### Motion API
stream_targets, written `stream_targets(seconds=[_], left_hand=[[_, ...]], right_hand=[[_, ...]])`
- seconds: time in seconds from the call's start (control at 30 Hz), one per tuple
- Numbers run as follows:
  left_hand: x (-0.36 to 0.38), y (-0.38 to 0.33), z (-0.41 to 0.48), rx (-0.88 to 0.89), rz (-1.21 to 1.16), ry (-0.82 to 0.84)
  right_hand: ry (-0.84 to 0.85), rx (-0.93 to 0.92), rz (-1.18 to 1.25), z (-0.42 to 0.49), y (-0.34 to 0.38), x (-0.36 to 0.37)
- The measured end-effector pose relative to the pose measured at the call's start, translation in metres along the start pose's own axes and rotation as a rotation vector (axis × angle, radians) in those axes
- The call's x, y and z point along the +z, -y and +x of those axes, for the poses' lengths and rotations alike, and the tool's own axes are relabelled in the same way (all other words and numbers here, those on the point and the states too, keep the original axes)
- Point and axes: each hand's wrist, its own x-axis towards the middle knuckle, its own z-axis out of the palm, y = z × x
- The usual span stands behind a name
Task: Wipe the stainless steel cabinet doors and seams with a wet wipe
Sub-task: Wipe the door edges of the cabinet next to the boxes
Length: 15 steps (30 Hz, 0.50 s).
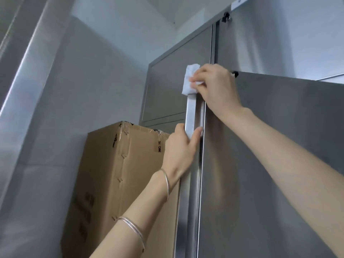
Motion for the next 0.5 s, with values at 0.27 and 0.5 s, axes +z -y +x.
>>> stream_targets(seconds=[0.27,0.5], left_hand=[[-0.003,-0.002,-0.037,-0.113,-0.035,0.017],[-0.008,-0.013,-0.037,-0.131,0.004,0.041]], right_hand=[[0.026,0.009,0.081,-0.009,0.005,-0.012],[-0.107,0.002,0.144,-0.074,0.028,-0.006]])
